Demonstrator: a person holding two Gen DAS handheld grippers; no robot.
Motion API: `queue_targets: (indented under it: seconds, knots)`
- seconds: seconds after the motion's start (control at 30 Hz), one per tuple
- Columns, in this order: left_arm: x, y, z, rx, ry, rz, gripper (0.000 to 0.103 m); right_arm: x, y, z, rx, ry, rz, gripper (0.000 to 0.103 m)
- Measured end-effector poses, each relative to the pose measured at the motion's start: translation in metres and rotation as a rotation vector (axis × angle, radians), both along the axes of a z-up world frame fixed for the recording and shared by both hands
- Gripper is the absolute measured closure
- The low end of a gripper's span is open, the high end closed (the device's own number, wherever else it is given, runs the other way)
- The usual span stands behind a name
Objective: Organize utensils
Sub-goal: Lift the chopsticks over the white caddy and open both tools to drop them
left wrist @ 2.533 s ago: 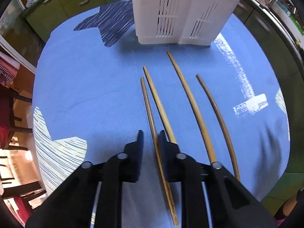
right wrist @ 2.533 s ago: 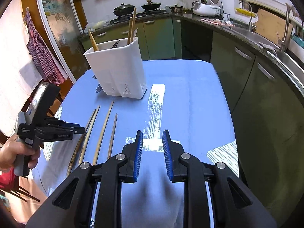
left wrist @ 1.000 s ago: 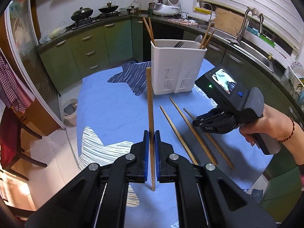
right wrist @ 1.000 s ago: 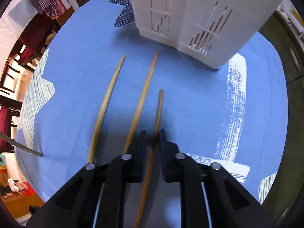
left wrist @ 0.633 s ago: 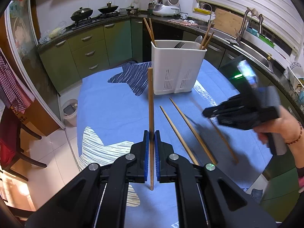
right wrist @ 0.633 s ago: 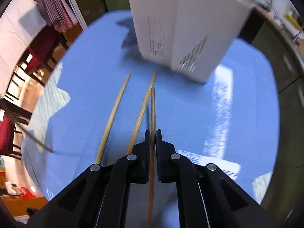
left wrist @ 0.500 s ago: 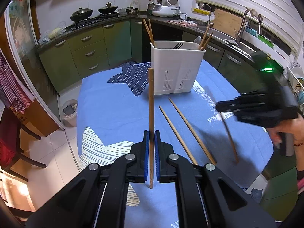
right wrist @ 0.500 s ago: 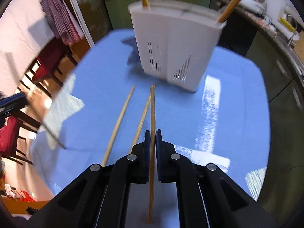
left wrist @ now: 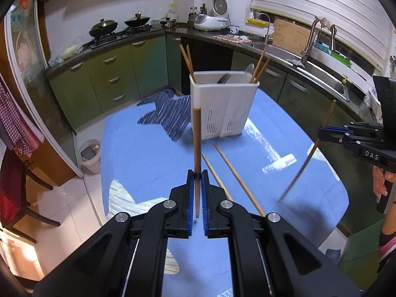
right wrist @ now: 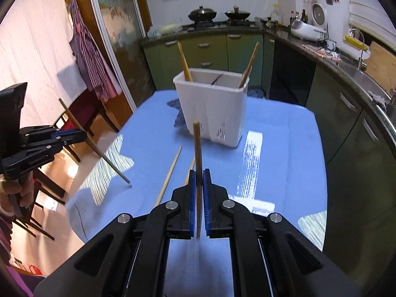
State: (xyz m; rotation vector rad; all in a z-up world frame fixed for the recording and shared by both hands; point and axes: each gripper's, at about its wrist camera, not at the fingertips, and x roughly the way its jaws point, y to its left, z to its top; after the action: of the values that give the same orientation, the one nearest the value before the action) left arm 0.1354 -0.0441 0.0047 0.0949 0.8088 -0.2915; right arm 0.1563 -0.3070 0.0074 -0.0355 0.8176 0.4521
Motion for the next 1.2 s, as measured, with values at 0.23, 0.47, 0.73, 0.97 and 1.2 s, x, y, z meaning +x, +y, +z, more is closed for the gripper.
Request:
queue_targets:
  seconds: [0.23, 0.47, 0.73, 0.97, 1.2]
  knots:
    - [0.027, -0.015, 0.047, -0.037, -0.046, -0.030, 0.097, 0.006, -0.005, 0.044, 0.053, -0.072, -0.001, 0.097]
    - [0.070, -0.037, 0.116, -0.069, -0.177, -0.042, 0.097, 0.013, -0.009, 0.077, 0.066, -0.120, 0.002, 0.097]
    - [0.125, -0.074, 0.140, -0.059, -0.267, -0.031, 0.097, 0.019, -0.029, 0.072, 0.079, -0.092, -0.035, 0.097]
    - [0.173, -0.093, 0.090, -0.013, -0.175, -0.004, 0.097, 0.023, -0.044, 0.070, 0.084, -0.092, -0.055, 0.097]
    - [0.186, -0.087, 0.049, 0.019, -0.054, 0.003, 0.093, 0.033, -0.037, 0.095, 0.117, -0.138, -0.049, 0.097]
